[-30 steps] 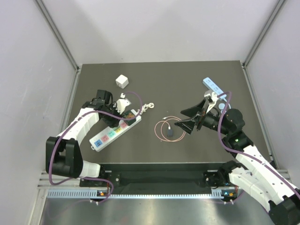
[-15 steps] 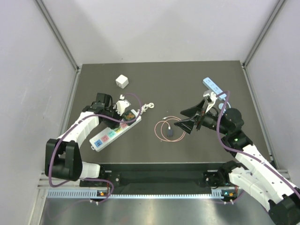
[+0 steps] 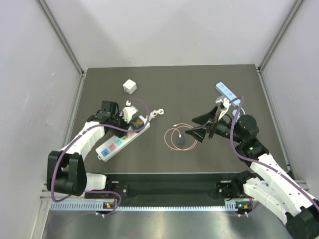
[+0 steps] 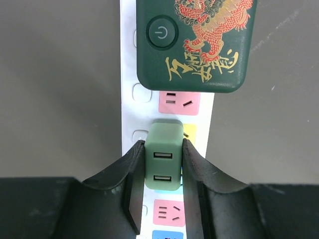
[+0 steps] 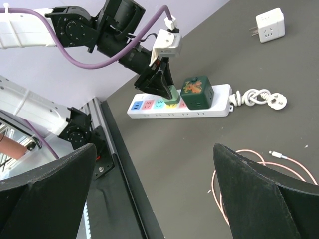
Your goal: Insert the plug
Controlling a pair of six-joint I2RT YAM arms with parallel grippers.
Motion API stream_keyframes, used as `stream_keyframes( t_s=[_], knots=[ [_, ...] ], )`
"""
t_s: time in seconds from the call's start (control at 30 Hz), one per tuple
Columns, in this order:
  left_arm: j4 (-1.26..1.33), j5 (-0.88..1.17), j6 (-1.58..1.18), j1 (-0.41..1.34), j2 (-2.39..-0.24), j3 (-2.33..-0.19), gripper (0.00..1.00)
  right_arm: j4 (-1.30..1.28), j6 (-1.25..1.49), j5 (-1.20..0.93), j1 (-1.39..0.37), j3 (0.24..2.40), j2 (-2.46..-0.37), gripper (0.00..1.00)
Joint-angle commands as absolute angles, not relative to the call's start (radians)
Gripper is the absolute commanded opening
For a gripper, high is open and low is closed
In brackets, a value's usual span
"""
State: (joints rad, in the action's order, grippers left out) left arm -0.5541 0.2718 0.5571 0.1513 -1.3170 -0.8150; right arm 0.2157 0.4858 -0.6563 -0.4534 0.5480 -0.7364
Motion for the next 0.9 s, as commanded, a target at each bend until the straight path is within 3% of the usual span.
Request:
stream_keyframes(
  t_s=[0.0, 0.07, 0.37, 0.47, 0.5, 0.73, 0.87],
  knots=[
    [-0.593, 0.238, 0.529, 0.144, -1.367, -0.821, 0.32, 0.233, 0.463, -0.660, -0.442, 0.566, -0.739, 1.00],
    [-0.613, 0.238, 0.526, 0.146, -1.362, -0.863, 0.47, 0.233, 0.462, -0.654, -0.443, 0.569, -0.741, 1.00],
    [-0.661, 0.261, 0.532, 0.146, -1.328, -0.991, 0.60, 0.187, 0.446, -0.621, -0.443, 0.584, -0.796, 1.00],
    [-0.667, 0.293, 0.531, 0.147, -1.325, -1.040, 0.70, 0.157, 0.446, -0.585, -0.442, 0.591, -0.815, 1.00],
    [-0.667, 0.293, 0.529, 0.147, -1.325, -1.052, 0.96, 0.141, 0.448, -0.565, -0.442, 0.594, -0.825, 1.00],
    [-0.603, 0.288, 0.425, 0.196, -1.306, -1.186, 0.99, -0.227, 0.466, -0.208, -0.440, 0.738, -0.917, 1.00],
    [-0.463, 0.246, 0.126, 0.199, -1.287, -1.224, 0.99, -0.334, 0.498, 0.054, -0.434, 0.772, -0.971, 1.00]
  ],
)
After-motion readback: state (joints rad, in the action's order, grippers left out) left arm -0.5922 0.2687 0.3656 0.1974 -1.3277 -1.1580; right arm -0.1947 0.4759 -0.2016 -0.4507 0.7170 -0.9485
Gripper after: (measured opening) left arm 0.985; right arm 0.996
